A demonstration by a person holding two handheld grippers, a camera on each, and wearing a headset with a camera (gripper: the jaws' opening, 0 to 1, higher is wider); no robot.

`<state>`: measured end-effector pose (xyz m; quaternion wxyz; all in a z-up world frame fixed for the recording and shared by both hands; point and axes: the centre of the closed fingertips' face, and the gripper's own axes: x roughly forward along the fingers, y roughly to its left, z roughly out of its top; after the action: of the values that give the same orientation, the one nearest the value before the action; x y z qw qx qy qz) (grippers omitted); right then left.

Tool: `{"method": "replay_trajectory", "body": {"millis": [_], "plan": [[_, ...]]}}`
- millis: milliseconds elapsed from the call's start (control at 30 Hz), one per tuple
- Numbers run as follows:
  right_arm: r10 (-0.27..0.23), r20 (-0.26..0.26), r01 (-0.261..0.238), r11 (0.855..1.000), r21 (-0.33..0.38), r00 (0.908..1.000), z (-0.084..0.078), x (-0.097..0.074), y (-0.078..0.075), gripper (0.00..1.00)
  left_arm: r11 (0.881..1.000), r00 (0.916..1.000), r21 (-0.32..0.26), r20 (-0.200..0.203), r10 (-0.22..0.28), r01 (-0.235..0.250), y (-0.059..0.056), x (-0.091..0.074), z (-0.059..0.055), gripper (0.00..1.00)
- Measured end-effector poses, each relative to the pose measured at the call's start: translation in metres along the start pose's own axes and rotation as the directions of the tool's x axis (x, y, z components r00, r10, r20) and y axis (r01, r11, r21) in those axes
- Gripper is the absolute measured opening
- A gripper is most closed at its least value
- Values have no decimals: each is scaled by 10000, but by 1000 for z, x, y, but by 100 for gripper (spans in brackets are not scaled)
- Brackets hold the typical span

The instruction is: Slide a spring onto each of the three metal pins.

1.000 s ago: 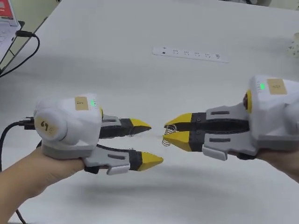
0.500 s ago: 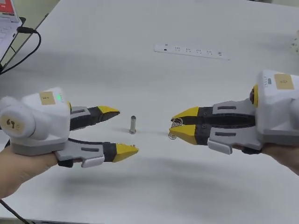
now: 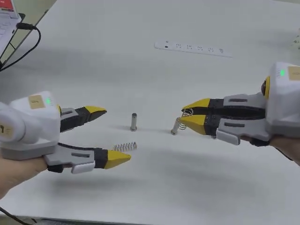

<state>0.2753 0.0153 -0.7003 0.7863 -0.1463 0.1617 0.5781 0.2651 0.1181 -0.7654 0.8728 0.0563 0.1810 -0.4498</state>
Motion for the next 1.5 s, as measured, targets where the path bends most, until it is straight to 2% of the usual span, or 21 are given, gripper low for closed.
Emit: {"method": "replay_trajectory", "body": {"millis": [333, 500, 700, 900, 1200, 1500], "plan": [[-656, 2, 656, 9978, 100, 9978, -3, -6, -16, 8, 9989, 9991, -182, 96, 425, -423, 6, -4, -3, 98], [-987, 47, 985, 9948, 255, 9951, -5, -6, -24, 8, 9987, 9986, -234, 267, 460, -454, 7, -7, 0, 98], [-1451, 275, 1422, 9859, 878, 9890, -8, -1, -40, 7, 9984, 9984, -282, 268, 502, -495, 8, -9, 0, 98], [-1663, -19, 1655, 9805, 1064, 9861, -17, 6, -50, 7, 9976, 9979, -337, 217, 609, -602, 8, -11, -3, 98], [-1580, -251, 1599, 9740, 1606, 9871, -23, 20, -55, 8, 9972, 9980, -419, 67, 624, -621, 8, -11, -7, 98], [-1513, -521, 1578, 9746, 1587, 9871, -29, 26, -59, 8, 9965, 9975, -457, 98, 705, -700, 11, -13, -6, 98]]}}
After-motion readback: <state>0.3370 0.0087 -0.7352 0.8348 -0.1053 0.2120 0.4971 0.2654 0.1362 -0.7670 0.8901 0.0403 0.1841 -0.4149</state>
